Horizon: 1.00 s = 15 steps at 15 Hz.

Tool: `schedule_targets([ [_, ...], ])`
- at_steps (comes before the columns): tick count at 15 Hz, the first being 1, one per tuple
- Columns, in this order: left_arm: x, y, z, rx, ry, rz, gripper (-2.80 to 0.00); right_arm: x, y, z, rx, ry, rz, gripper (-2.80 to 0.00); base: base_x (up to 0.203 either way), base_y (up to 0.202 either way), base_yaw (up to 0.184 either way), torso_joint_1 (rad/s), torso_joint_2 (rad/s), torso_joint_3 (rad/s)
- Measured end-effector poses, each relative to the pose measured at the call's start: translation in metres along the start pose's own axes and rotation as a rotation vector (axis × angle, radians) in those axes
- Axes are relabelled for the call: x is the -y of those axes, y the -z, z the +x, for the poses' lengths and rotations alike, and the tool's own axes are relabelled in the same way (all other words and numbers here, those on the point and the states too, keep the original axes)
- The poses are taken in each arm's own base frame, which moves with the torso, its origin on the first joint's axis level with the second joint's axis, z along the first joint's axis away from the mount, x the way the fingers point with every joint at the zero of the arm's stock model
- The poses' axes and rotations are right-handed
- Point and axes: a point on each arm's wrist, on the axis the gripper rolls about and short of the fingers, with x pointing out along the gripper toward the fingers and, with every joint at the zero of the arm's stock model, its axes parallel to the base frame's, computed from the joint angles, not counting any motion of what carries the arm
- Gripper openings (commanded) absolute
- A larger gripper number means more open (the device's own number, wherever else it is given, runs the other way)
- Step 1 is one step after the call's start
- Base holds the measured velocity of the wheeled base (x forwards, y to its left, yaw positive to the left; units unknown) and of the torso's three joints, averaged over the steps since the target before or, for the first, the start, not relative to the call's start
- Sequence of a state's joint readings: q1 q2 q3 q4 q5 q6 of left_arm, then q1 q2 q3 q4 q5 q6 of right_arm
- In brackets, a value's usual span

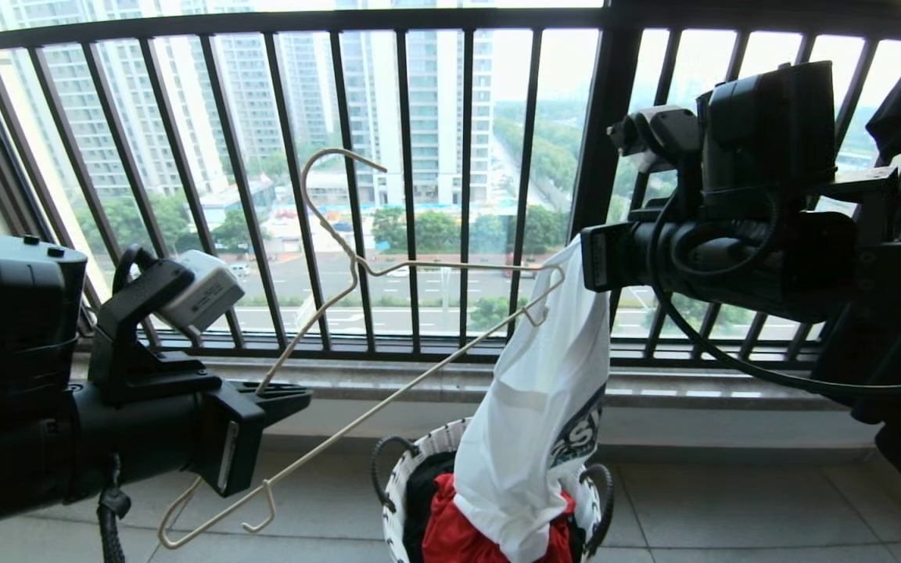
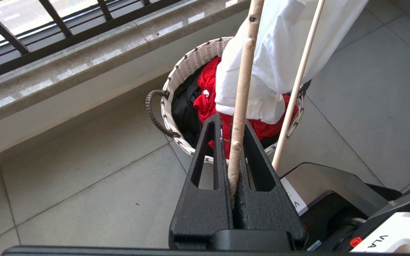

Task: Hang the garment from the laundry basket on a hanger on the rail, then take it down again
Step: Hang the clothes on the clothes rack

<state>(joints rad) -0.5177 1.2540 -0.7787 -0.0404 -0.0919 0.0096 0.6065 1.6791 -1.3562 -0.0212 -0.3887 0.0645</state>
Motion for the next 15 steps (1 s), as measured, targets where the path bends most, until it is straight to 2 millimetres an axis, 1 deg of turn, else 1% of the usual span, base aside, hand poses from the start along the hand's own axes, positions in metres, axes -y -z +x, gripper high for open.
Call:
schedule_targets([
  [3, 0.007, 0.004, 0.004, -0.019, 0.036, 0.01, -2.8, -0.003, 0.0, 0.0, 0.006, -0.012, 0.002, -2.8, 0.0, 0.0, 0.0, 0.0, 0.0, 0.0],
  [6, 0.016, 0.006, 0.001, -0.02, 0.081, 0.03, -2.8, -0.005, -0.002, 0.001, 0.01, -0.019, 0.049, -2.8, 0.0, 0.0, 0.0, 0.0, 0.0, 0.0],
  [13, 0.021, 0.008, 0.0, -0.022, 0.106, 0.04, -2.8, -0.006, -0.004, 0.005, 0.029, -0.032, 0.085, -2.8, 0.0, 0.0, 0.0, 0.0, 0.0, 0.0],
  [15, 0.023, 0.007, -0.003, -0.011, 0.112, 0.044, -2.8, -0.006, -0.005, 0.005, 0.035, -0.035, 0.091, -2.8, 0.0, 0.0, 0.0, 0.0, 0.0, 0.0],
])
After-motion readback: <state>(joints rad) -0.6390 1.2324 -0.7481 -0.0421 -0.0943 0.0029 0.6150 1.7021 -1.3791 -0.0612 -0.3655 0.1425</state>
